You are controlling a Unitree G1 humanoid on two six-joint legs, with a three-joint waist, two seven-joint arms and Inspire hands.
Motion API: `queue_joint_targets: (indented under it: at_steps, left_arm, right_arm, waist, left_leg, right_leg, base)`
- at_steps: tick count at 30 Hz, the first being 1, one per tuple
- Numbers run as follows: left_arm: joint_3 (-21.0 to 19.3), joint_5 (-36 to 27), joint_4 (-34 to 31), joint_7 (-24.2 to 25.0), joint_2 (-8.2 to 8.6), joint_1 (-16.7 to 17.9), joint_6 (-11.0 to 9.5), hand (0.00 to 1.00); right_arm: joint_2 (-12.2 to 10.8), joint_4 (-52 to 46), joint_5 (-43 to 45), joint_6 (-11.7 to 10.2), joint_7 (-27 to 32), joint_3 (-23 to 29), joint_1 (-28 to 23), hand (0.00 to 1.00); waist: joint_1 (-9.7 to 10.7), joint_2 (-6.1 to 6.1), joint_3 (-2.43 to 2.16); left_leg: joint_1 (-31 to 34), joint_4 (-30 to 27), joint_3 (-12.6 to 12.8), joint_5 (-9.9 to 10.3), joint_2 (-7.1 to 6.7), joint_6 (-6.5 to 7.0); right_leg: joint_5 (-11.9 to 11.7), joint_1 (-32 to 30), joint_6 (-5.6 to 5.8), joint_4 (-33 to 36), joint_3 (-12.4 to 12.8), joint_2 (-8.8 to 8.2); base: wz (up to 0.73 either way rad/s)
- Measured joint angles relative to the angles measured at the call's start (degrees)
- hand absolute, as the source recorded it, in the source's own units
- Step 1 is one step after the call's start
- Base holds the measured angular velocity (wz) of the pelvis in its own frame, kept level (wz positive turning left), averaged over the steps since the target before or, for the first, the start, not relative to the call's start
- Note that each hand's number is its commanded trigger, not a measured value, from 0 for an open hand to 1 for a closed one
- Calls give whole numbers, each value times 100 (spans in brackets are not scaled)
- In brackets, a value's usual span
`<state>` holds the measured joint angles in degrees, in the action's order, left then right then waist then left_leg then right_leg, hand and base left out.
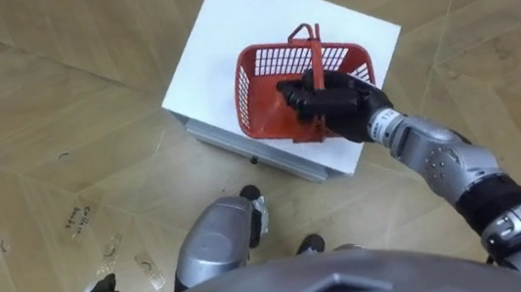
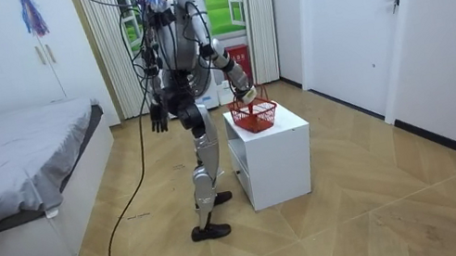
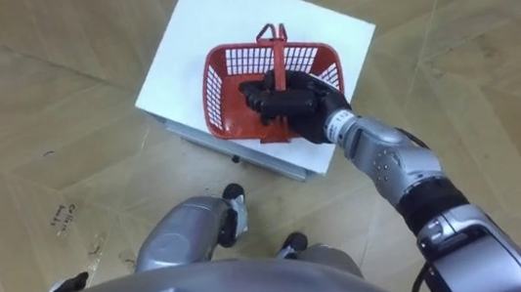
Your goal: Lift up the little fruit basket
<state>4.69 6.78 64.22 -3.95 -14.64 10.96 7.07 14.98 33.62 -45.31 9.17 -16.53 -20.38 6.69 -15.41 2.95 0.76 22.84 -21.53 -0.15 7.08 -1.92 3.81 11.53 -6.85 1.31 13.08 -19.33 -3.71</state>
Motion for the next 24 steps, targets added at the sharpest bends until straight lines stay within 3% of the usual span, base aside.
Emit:
queue_joint_targets:
  at_steps: [7, 12, 24]
  left_arm:
    - [-4, -27, 0, -9, 8, 112, 0, 0]
    - [-4, -23, -8, -11, 46, 128, 0, 0]
    - [-4, 12, -8, -11, 74, 129, 1, 0]
  right_arm:
    - [48, 6, -270, -71, 249, 286, -1, 0]
    - [86, 18, -430, -191, 377, 421, -4, 0]
    - [88, 30, -429, -228, 513, 414, -5, 0]
  waist:
    - [105, -35, 8]
    - [113, -129, 7]
    - [126, -104, -5]
  left_leg:
    - [2, -16, 0, -3, -9, 7]
    - [1, -20, 8, -12, -3, 12]
    - [-22, 28, 3, -45, -57, 15]
  right_leg:
    - [8, -9, 13, 34, 22, -11]
    - [22, -18, 11, 52, 24, -15]
    - [92, -22, 27, 60, 14, -58]
  base:
    - [0]
    - [0]
    - [1]
